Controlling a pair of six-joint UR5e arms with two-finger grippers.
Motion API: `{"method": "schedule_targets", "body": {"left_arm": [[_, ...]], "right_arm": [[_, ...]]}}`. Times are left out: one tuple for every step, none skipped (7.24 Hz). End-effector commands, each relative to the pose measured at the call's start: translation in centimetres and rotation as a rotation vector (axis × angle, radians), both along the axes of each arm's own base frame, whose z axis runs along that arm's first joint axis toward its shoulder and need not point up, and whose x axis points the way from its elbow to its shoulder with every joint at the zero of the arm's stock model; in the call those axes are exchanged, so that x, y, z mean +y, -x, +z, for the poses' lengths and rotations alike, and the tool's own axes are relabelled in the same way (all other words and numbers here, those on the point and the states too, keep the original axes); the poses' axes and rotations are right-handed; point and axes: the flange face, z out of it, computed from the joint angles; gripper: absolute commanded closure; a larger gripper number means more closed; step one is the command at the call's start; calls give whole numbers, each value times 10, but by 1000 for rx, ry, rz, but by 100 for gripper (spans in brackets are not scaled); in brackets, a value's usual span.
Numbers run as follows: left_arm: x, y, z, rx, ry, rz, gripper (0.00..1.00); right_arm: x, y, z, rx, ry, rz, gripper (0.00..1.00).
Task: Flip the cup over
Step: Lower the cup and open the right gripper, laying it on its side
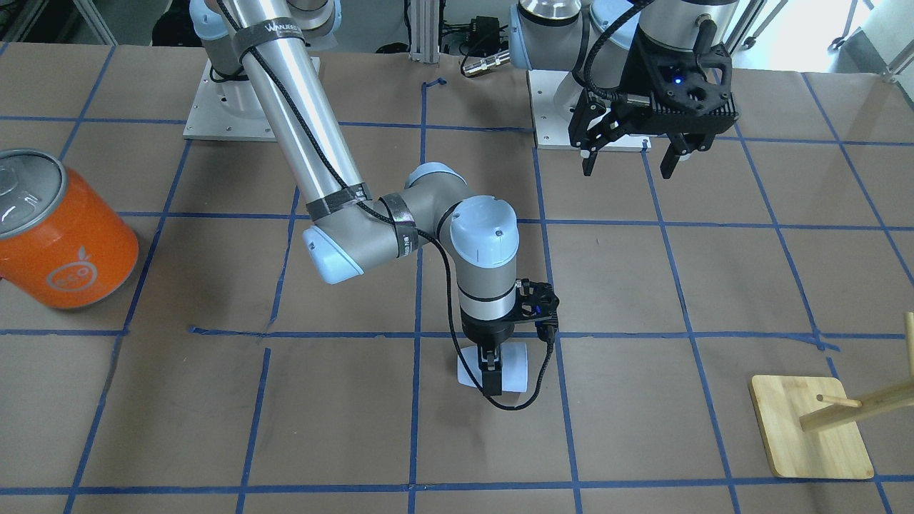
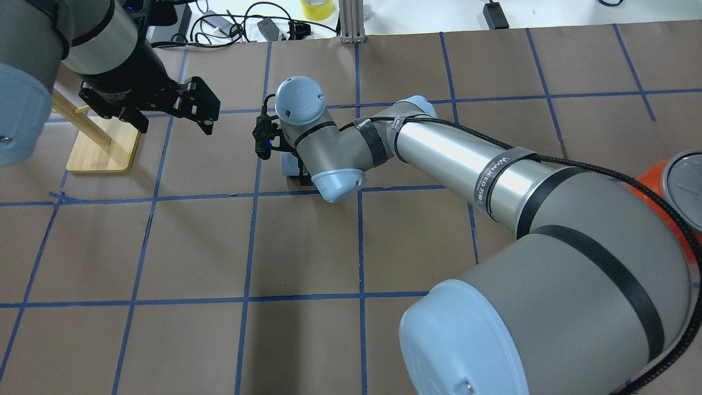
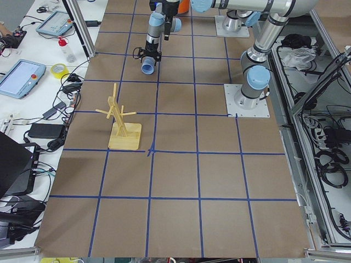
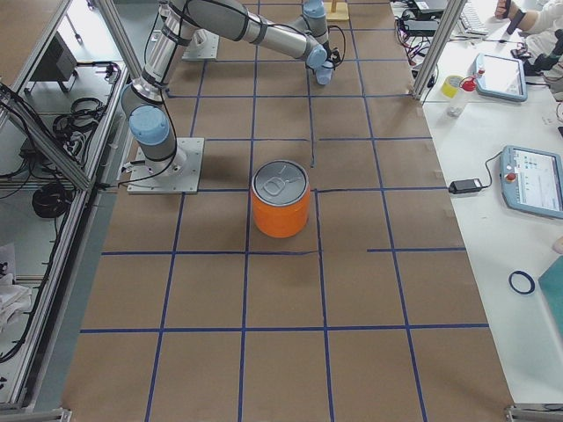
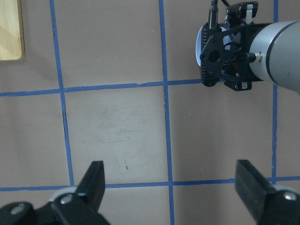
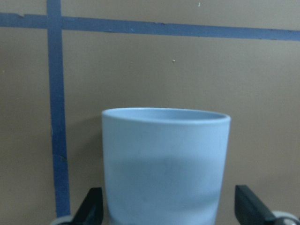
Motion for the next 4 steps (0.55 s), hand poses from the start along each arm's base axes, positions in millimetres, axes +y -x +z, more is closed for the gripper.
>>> {"method": "schedule_targets", "body": {"left_arm": [[0,0,0,-1,0,0,0],[0,0,0,-1,0,0,0],[0,0,0,-1,0,0,0],[0,0,1,-1,1,0,0]], "right_arm": [[-7,26,49,1,-33,-86,0],[-22,66,80,-3,-51,-152,0],[-46,127,100,-21,-74,-310,0],[-64,189,123,-37,-101,-484,0]]}}
